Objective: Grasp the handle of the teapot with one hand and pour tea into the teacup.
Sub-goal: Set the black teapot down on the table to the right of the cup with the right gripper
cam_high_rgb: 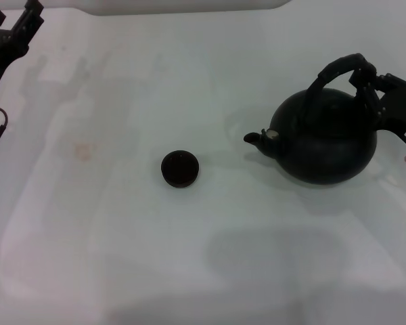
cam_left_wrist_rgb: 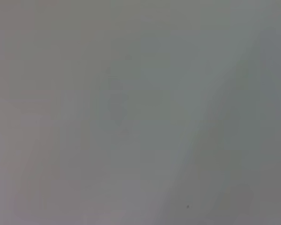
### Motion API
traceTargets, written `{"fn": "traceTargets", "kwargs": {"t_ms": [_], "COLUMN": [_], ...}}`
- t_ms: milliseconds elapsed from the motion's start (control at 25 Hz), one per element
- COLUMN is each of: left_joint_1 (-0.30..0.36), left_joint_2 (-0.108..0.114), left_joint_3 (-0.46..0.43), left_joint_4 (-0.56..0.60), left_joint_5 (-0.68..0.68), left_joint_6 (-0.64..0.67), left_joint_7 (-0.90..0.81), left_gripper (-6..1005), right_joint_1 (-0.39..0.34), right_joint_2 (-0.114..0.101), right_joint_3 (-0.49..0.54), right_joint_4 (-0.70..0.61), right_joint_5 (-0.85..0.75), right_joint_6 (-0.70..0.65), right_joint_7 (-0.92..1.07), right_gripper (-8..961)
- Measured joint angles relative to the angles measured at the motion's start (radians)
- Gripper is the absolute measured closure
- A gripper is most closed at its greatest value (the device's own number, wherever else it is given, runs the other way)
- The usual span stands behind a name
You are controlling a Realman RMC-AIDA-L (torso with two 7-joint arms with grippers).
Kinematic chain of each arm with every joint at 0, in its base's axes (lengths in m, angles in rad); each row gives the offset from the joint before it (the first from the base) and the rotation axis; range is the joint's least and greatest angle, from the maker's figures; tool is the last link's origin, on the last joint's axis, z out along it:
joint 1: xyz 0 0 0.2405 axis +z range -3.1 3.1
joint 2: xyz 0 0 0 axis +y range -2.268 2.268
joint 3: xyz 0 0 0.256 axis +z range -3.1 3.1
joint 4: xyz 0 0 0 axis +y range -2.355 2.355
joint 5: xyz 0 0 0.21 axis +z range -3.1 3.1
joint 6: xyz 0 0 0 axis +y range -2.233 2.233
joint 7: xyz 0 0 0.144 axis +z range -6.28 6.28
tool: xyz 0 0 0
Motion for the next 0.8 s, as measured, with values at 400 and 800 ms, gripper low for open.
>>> {"fn": "traceTargets", "kwargs": {"t_ms": [400, 800], "left_joint_1": [0.0, -0.001], "left_joint_2": [0.002, 0.002], "left_joint_3": [0.0, -0.005], "left_joint_4": [-0.012, -0.009], "left_joint_5": [0.0, 0.0], "left_joint_6": [0.003, 0.001], "left_joint_7": [0.0, 0.0], "left_gripper": [120, 121], "right_joint_1": [-0.003, -0.003], "right_joint_2": [0.0, 0.0], "right_joint_3": [-0.002, -0.005], "right_joint_4": [0.0, -0.001], "right_joint_5": [-0.002, -0.004], "right_joint_6": [0.018, 0.045], "right_joint_7": [0.0, 0.026], "right_gripper": [752, 742]}}
